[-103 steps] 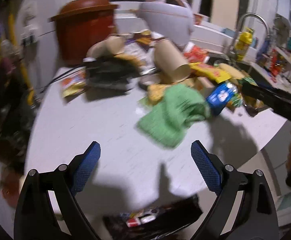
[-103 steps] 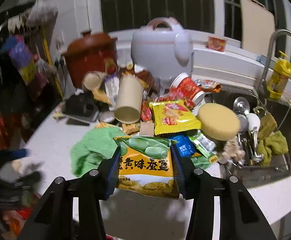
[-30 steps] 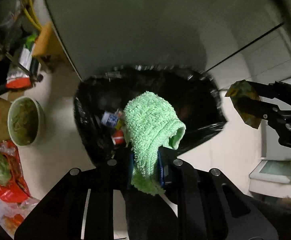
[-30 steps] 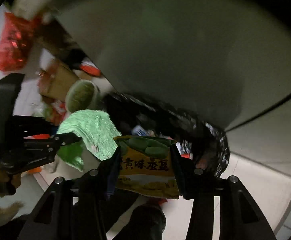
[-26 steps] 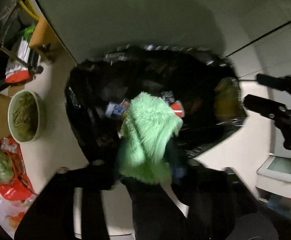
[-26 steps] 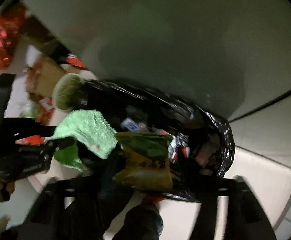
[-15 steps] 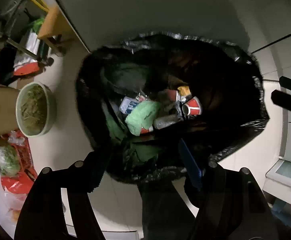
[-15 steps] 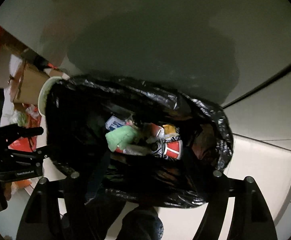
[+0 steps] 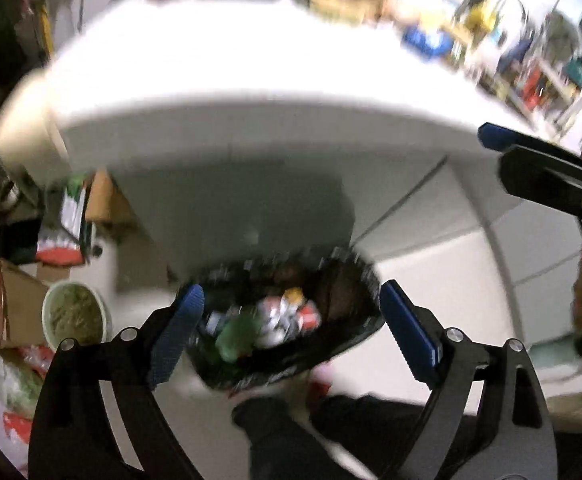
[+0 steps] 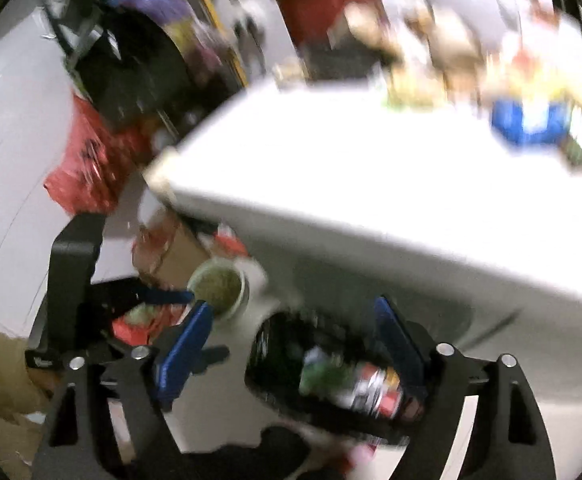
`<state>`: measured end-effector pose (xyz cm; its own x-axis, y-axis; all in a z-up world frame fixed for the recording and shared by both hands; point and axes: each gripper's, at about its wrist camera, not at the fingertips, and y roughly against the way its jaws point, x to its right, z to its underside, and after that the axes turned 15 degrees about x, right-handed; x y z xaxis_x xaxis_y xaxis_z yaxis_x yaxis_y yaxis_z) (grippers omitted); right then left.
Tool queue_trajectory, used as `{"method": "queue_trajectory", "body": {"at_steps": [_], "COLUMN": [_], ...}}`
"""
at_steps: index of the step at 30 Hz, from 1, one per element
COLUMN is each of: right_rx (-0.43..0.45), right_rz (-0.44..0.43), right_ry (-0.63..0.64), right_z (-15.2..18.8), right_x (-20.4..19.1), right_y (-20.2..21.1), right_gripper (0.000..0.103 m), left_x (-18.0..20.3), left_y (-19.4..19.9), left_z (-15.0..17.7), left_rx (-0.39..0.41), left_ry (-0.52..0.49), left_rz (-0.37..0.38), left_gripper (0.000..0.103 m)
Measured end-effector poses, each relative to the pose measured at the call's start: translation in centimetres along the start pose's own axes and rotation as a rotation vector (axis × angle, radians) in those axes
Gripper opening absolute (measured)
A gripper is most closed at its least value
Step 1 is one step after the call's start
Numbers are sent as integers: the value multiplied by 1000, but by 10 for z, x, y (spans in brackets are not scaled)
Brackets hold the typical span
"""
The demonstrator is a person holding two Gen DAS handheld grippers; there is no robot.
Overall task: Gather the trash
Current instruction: 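Grasp the yellow toy box with the right tool while the left grasps the tape roll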
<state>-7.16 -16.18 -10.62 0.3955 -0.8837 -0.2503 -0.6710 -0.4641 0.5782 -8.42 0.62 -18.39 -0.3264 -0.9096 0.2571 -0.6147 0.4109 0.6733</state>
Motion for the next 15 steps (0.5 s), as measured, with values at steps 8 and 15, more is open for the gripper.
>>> {"method": "queue_trajectory", "body": {"at_steps": [8,15], "right_rx": [160,53], "right_rz": [174,259], "right_ry": [-30,-17], "right_z": [-83,-123], "right_x": [40,67], "right_y": [-21,-119], "right_gripper": [88,88], "left_x": [6,-11], "left_y": [19,29], "left_z": [-51,-46], "left_rx": [140,135], "left_ry": [-12,21], "left_rz": [-79,-135], "left_gripper": [89,89]}}
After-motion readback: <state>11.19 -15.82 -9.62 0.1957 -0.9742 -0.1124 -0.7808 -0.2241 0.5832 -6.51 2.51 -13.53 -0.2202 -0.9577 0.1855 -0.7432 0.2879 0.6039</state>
